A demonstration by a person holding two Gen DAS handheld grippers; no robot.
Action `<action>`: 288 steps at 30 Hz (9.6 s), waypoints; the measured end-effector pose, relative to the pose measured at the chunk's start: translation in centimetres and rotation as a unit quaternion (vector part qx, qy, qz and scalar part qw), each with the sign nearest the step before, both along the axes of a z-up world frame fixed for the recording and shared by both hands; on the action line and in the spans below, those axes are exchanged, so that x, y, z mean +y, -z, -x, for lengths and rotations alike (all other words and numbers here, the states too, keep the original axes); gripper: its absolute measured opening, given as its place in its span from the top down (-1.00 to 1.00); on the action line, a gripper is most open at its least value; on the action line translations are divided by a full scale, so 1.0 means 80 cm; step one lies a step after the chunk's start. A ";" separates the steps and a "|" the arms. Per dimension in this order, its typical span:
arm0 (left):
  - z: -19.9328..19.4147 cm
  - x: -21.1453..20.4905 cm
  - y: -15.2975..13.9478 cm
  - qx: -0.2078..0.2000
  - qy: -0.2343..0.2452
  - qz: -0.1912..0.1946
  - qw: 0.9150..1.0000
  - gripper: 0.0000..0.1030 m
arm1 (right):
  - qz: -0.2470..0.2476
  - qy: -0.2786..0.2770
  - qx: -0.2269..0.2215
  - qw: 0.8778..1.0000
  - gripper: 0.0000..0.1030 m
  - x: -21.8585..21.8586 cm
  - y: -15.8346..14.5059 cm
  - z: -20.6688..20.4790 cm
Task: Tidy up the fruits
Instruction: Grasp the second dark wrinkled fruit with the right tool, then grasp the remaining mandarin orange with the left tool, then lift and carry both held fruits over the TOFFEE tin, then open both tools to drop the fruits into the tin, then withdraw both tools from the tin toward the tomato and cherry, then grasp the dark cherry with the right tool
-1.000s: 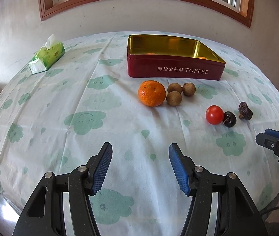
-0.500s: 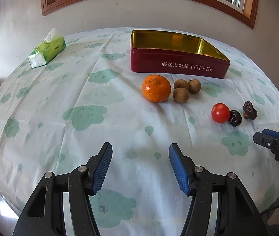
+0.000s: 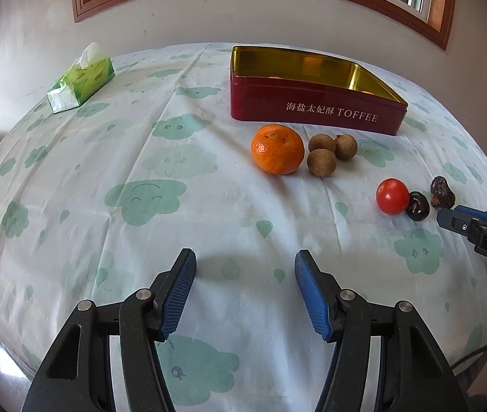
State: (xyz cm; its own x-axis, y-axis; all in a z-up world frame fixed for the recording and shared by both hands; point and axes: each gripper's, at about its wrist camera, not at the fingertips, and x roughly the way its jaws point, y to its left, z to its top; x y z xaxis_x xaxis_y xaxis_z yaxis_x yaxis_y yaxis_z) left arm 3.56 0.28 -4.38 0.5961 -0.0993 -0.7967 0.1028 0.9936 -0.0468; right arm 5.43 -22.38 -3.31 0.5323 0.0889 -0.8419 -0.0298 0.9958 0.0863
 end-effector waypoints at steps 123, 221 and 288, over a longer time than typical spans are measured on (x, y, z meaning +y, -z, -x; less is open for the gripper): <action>-0.090 -0.037 -0.012 -0.030 0.040 0.004 0.999 0.16 | 0.038 -0.011 -0.034 0.999 0.37 0.001 -0.006 -0.043; -0.189 -0.063 -0.061 -0.062 0.043 -0.024 0.997 -0.04 | 0.033 -0.062 -0.057 0.996 0.11 0.049 -0.060 -0.175; -0.019 -0.030 0.001 -0.015 0.028 -0.015 0.999 -0.09 | 0.043 -0.076 -0.031 0.996 0.53 0.072 0.005 -0.003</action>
